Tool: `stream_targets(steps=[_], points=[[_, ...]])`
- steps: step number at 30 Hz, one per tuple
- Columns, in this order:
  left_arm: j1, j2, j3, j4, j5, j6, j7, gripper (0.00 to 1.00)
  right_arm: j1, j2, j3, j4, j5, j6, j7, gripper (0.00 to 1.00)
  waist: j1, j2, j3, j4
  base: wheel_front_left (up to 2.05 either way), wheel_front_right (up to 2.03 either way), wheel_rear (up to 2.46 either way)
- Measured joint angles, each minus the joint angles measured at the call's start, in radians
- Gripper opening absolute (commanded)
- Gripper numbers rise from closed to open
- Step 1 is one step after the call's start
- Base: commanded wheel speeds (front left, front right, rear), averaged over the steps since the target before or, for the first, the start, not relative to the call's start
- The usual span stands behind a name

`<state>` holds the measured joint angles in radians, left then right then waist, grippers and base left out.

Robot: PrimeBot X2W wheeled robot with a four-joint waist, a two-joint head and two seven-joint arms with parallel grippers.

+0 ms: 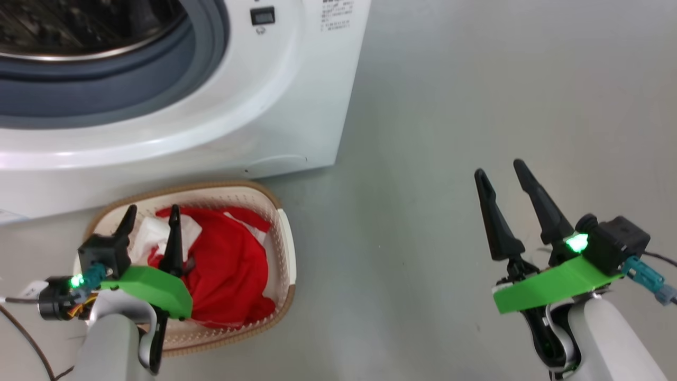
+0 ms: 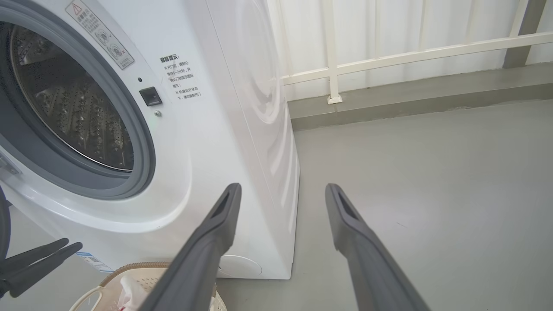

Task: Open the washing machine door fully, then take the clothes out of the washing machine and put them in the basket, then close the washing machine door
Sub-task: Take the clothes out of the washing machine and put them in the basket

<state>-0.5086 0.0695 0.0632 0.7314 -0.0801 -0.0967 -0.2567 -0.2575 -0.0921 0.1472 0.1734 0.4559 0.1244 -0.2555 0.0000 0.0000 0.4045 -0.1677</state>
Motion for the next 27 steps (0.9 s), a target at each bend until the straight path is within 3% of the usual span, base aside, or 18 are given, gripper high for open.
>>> stream_targets(steps=[27], points=[[0.294, -0.026, 0.005, -0.414, 0.026, 0.001, 0.000, 1.00, 0.153, -0.041, -0.028, 0.009, -0.002, 0.000, 0.000, 1.00, 0.0000, 0.0000, -0.209, 0.044, 0.00, 0.00, 0.00]])
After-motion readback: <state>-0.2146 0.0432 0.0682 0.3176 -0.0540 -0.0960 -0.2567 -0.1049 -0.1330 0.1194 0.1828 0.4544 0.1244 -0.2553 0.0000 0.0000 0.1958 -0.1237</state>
